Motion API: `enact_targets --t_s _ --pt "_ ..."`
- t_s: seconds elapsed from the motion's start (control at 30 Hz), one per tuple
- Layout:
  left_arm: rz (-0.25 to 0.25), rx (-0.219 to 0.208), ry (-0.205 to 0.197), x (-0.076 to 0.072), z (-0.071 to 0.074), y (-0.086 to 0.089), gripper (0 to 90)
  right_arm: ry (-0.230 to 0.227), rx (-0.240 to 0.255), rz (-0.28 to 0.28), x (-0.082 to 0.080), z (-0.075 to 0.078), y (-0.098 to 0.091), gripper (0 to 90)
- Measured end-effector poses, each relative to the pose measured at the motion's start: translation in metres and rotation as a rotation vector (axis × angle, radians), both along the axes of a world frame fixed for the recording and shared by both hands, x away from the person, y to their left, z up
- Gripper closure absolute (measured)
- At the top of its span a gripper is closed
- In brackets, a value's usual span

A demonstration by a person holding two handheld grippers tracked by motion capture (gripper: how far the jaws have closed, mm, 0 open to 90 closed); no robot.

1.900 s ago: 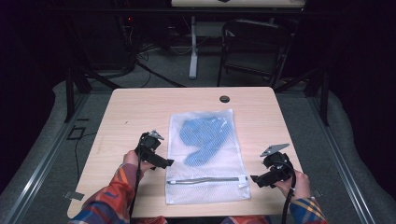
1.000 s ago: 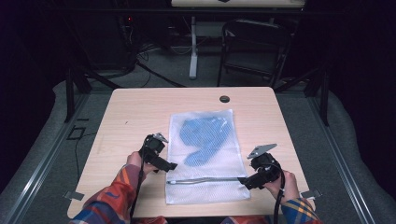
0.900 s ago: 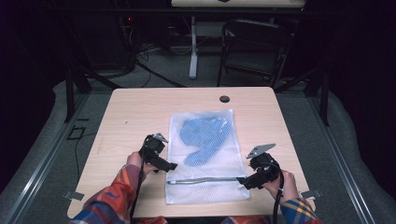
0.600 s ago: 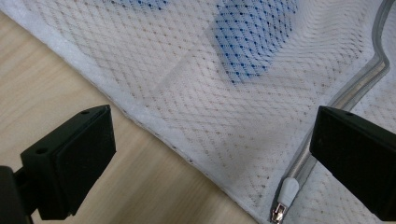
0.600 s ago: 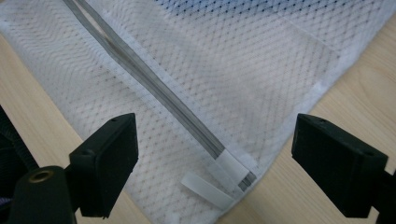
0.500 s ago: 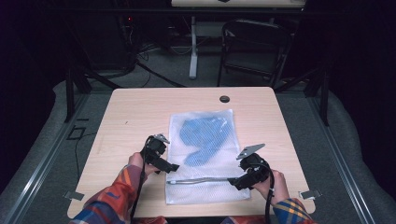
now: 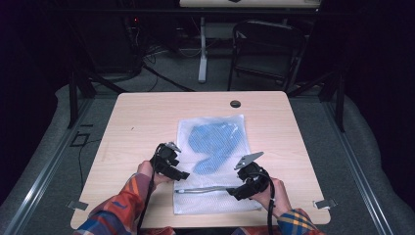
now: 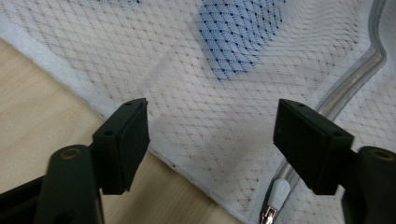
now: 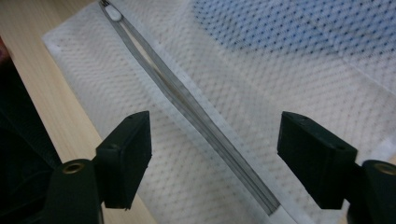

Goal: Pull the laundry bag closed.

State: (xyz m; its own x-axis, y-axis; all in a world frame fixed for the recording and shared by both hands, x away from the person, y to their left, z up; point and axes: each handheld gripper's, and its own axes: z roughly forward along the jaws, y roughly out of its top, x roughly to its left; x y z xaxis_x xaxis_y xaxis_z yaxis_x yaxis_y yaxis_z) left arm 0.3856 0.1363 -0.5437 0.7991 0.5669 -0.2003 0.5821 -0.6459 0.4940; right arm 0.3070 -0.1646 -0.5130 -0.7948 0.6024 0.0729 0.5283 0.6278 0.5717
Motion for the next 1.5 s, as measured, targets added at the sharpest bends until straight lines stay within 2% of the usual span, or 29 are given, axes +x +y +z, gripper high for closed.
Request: enact_targets --t_s 0.07,0.17,0.3,0.33,0.37,0.4,0.43,0.47,0.6,0.7,0.73,0.83,0.9,1.03,1.17,1.23,1.4,1.5 --pt "-0.004 -0.001 0.0 0.0 0.0 0.0 32.1 -0.002 0.016 0.001 -0.001 -0.001 0.006 29.8" --pt "-0.008 0.002 0.003 -0.001 -0.001 0.0 41.6 -0.004 0.007 0.022 0.0 -0.001 0.012 31.2" --pt "-0.024 0.008 0.019 -0.001 -0.004 -0.001 48.0 -0.011 0.008 0.045 0.0 -0.003 0.025 34.4" --pt "-0.023 0.012 0.008 -0.002 -0.005 -0.002 50.1 0.002 0.011 0.057 0.0 -0.004 0.031 40.9" --pt "-0.04 0.005 0.023 -0.001 -0.004 -0.001 50.1 0.002 0.011 0.057 0.0 -0.004 0.031 40.9" --pt "-0.045 0.006 0.026 -0.002 -0.005 -0.002 54.3 0.011 0.011 0.07 0.0 -0.006 0.037 49.9" --pt "-0.045 0.006 0.026 -0.002 -0.005 -0.002 57.9 0.011 0.011 0.07 0.0 -0.006 0.037 49.9" --pt "-0.049 0.006 0.039 -0.002 -0.006 -0.002 57.9 0.014 0.005 0.076 0.001 -0.007 0.04 54.6" --pt "-0.055 0.02 0.062 -0.002 -0.008 -0.003 67.3 0.03 -0.004 0.126 0.001 -0.012 0.053 67.8" --pt "-0.055 0.015 0.066 -0.003 -0.009 -0.004 69.6 0.03 -0.003 0.144 0.001 -0.013 0.058 69.1" --pt "-0.061 0.02 0.07 -0.003 -0.009 -0.004 73.6 0.034 -0.002 0.157 0.001 -0.014 0.065 68.1" --pt "-0.062 0.019 0.076 -0.003 -0.009 -0.004 77.0 0.029 0.002 0.156 0.0 -0.015 0.07 70.4" --pt "-0.062 0.018 0.083 -0.003 -0.01 -0.004 80.6 0.021 0.008 0.172 0.001 -0.016 0.077 81.4" --pt "-0.065 0.017 0.089 -0.003 -0.011 -0.004 85.8 0.0 0.019 0.188 0.001 -0.018 0.085 84.5" --pt "-0.072 0.029 0.098 -0.003 -0.012 -0.004 89.9 -0.006 0.015 0.209 0.002 -0.02 0.091 83.4" --pt "-0.077 0.039 0.105 -0.002 -0.014 -0.004 90.0 -0.001 0.012 0.224 0.003 -0.021 0.095 81.4" --pt "-0.072 0.032 0.112 -0.002 -0.015 -0.005 90.0 0.008 0.039 0.234 0.005 -0.027 0.109 86.1" --pt "-0.063 0.026 0.11 -0.001 -0.01 -0.001 89.9 0.004 0.046 0.233 0.006 -0.028 0.113 86.3"
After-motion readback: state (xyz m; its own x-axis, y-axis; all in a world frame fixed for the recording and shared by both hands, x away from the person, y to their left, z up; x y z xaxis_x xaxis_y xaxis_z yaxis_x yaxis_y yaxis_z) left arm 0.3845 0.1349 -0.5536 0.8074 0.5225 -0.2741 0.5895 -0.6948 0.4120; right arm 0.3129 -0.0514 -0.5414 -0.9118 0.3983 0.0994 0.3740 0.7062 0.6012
